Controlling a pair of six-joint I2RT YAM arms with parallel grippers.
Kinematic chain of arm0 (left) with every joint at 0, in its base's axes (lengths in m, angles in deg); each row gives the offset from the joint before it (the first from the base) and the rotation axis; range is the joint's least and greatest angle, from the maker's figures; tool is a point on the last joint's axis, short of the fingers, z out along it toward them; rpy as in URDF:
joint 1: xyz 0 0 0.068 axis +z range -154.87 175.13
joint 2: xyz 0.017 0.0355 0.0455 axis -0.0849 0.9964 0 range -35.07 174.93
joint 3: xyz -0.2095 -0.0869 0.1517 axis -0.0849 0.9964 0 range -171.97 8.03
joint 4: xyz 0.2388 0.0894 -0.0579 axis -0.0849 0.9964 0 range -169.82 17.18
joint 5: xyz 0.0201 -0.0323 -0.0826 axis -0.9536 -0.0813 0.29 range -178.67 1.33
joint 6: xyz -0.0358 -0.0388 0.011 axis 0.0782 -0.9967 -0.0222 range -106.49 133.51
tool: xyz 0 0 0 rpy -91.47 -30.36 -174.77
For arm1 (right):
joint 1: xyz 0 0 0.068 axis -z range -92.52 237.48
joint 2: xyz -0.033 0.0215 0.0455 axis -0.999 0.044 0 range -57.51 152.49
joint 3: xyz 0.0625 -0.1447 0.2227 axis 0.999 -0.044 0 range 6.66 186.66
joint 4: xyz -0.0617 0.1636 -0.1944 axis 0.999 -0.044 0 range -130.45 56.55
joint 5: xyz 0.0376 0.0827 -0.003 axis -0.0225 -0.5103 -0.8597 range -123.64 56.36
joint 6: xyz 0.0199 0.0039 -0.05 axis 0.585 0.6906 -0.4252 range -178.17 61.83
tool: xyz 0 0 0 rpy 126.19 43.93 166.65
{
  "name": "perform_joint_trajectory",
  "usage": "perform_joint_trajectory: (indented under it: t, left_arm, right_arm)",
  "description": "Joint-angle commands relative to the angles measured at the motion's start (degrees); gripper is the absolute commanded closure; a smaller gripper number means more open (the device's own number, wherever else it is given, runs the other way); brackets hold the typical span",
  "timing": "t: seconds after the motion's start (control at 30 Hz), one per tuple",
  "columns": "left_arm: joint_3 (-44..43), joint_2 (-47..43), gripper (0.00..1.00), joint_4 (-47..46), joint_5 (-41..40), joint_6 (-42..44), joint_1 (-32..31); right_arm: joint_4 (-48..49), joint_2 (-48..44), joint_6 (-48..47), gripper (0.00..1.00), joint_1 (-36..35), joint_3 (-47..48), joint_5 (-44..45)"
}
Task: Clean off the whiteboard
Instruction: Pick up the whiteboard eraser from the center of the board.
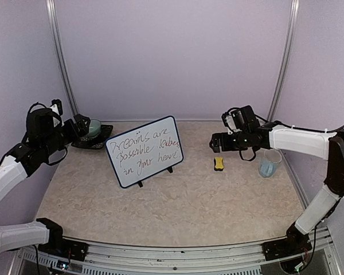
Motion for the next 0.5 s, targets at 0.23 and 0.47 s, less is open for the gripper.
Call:
perform_joint_trajectory:
  t: [0.23, 0.47]
  left_arm:
    - [3.4, 0.8, 0.01, -2.0, 2.6, -3.4, 0.3]
    - [5.2, -0.4, 0.01, -3.9, 3.2, -4.2, 0.3]
  right_arm:
    - [1.0, 10.2, 7.0, 0.03, -0.4, 3.1, 5.3]
    - [-0.7, 16.0, 10.4, 0.15, -0.9, 6.6, 7.4]
